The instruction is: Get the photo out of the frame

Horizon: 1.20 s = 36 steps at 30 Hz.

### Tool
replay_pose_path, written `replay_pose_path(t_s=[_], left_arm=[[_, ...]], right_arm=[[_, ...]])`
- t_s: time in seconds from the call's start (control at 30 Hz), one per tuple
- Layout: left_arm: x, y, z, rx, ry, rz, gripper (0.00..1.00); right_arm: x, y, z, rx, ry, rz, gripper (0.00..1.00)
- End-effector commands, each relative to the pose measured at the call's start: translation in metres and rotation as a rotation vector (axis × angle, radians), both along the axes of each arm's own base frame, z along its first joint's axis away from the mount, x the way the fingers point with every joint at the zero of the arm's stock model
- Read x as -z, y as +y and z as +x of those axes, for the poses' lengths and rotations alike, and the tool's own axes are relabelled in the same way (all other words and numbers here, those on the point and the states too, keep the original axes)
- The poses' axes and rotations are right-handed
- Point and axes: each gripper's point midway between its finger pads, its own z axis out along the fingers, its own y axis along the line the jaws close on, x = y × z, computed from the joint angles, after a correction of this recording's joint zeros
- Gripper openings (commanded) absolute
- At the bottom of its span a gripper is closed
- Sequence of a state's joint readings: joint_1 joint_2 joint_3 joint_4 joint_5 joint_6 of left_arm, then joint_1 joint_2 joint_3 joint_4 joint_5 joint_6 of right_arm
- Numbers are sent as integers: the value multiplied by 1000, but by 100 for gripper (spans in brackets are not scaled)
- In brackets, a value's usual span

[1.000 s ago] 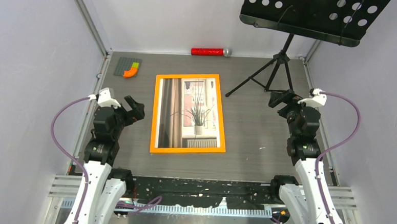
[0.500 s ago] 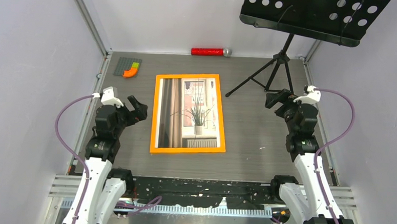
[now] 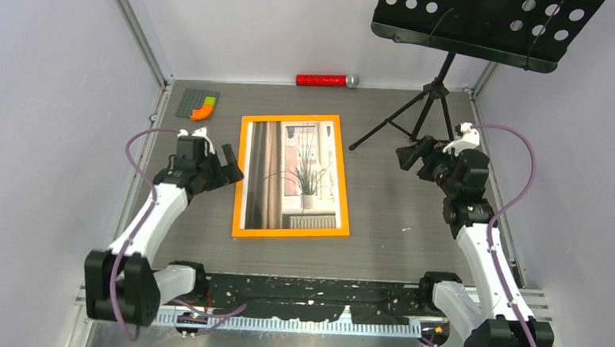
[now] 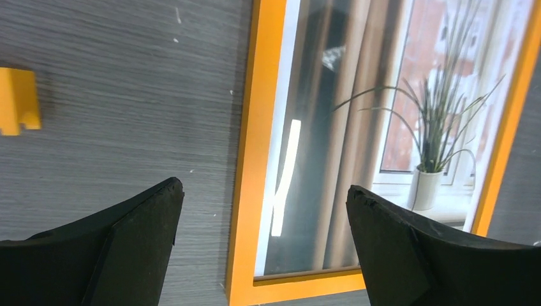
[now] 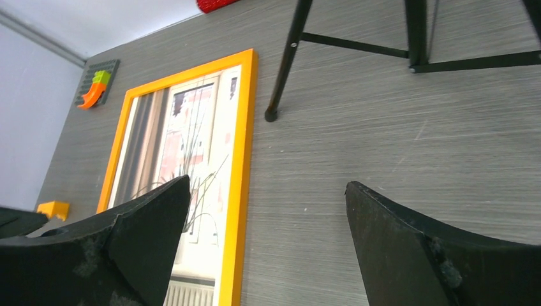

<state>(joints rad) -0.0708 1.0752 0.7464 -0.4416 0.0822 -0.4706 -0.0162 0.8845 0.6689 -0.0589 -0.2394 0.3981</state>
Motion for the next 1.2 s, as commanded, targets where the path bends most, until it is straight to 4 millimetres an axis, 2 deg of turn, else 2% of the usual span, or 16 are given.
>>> replay_pose_path(t_s=[0.0,0.13,0.27,0.5,0.63,0.73,0.83,0.9,1.03,1.17], left_arm=[[15,-22,12,114,98,-46,97],[36,-32,26,162,198,-23,92],[52,-30,33,177,288,157,89],[83,-30,33,171,417,218,68],[84,-21,30,140,428,255,64],[78,-17,28,119,417,271,65],[79,-25,27,118,436,226,65],[85,-33,24,114,475,180,60],[88,-32,18,74,496,177,55],[88,-40,17,77,502,134,51]], right_arm=[[-24,22,5,-115,-63,29,96],[-15,39,5,-175,-30,38,96],[-12,45,3,-195,-21,40,97],[-7,40,0,-169,-12,23,96],[-8,41,-1,-172,-17,24,96],[-9,41,-1,-172,-19,23,96],[-9,40,-2,-168,-21,22,96],[-9,40,-1,-164,-23,22,96],[-11,40,-3,-166,-31,25,96],[-13,41,-3,-172,-41,31,96]])
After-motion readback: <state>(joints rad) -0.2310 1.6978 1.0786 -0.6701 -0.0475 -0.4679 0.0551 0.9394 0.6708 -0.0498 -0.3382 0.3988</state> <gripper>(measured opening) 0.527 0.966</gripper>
